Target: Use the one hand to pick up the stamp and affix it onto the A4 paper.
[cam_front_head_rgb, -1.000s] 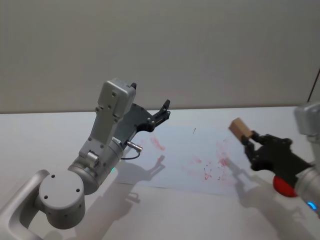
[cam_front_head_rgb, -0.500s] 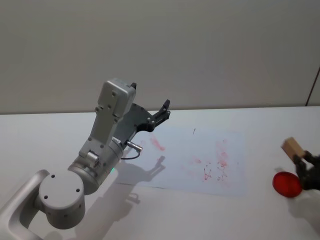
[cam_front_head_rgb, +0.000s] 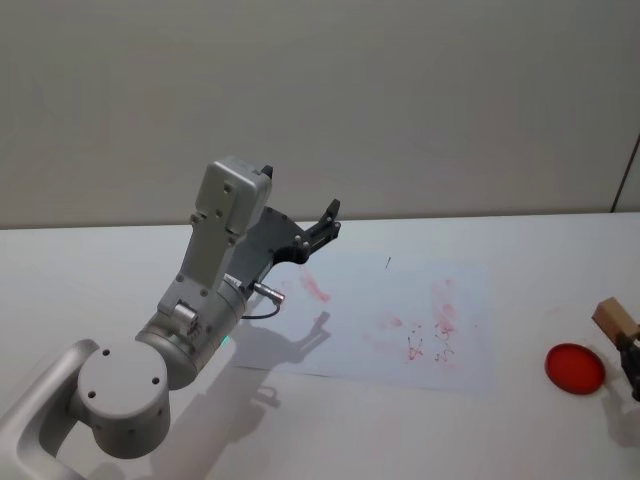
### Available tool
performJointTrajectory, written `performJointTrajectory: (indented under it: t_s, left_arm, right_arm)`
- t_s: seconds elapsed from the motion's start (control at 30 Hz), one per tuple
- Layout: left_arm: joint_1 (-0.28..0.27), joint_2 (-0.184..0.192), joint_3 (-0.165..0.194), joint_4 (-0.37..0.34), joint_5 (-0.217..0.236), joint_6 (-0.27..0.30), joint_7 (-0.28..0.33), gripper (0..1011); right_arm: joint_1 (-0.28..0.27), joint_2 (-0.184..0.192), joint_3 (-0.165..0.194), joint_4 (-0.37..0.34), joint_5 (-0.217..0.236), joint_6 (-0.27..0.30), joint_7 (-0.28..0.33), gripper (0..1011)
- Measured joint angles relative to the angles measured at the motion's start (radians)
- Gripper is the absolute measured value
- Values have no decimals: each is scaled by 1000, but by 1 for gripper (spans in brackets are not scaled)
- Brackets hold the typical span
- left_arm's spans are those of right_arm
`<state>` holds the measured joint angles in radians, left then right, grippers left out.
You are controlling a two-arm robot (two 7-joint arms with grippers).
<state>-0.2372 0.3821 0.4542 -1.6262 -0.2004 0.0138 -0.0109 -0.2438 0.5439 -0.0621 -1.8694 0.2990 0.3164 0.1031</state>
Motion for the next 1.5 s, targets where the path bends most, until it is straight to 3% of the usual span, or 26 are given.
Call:
performJointTrajectory:
  t_s: [0.3,0.7,1.4,1.5]
  left_arm:
    - [0,0,0,0,0,0,0,1001]
    - [0,0,0,0,0,0,0,1001]
    - [0,0,0,0,0,0,0,1001]
    - [0,0,0,0,0,0,0,1001]
  right_arm:
    - [8,1,-8,5,-14,7,46,205]
    - [4,-6,-12,4,-15,39,50,205]
    - [52,-48,-47,41,-61,73,90,204]
    - [56,-52,-50,44,-66,75,94,248]
